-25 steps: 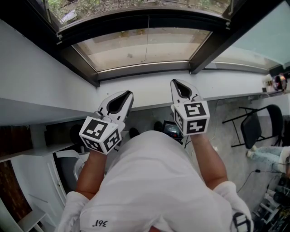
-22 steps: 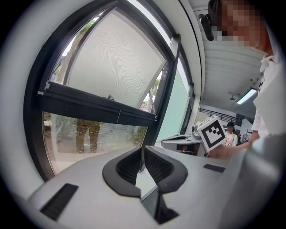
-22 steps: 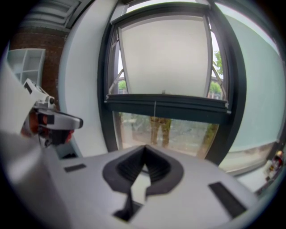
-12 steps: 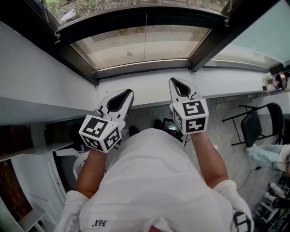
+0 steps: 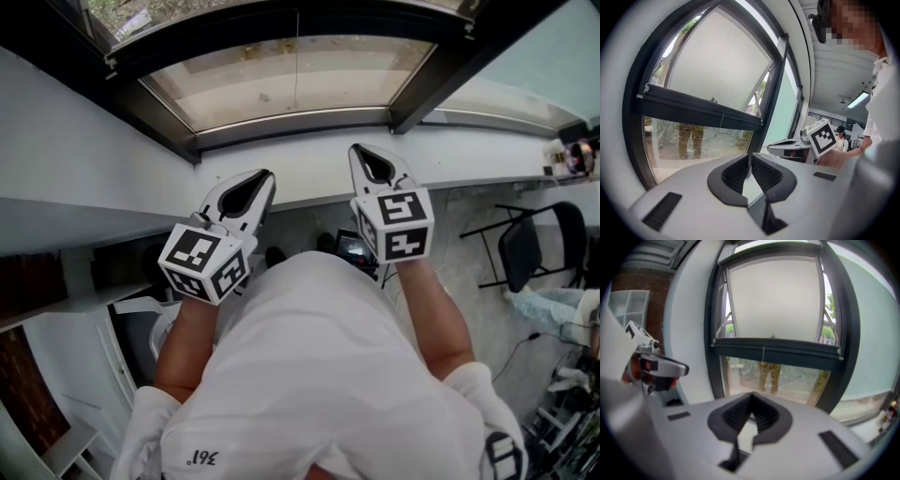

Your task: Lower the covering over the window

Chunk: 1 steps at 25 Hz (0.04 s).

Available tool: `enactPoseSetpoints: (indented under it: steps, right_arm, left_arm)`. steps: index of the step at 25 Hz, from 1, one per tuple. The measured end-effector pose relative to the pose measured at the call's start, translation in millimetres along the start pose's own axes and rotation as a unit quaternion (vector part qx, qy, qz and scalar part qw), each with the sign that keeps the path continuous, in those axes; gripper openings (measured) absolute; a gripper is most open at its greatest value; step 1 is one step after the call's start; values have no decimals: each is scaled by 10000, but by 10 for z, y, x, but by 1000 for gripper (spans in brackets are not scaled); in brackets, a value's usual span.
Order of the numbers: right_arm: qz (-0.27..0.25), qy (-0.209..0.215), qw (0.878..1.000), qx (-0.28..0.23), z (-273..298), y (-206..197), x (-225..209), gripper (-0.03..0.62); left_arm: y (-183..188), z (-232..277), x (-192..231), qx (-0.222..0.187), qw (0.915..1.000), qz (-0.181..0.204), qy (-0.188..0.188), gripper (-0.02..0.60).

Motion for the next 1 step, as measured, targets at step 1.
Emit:
enactPoseSetpoints:
  steps: [1]
  right_arm:
    - [-10, -1, 10000, -11, 1, 6, -6, 21]
  left_arm:
    - [7, 7, -1, -11, 10000, 10, -2, 38]
Point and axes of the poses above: the fingertips, and each gripper's own axes: z forward along the fingers, x to its left, y out of its top, the point moved 7 cm from there along -z, backward along the fingers, and after that the axes turned 2 degrees about y, right-handed, at the moved point
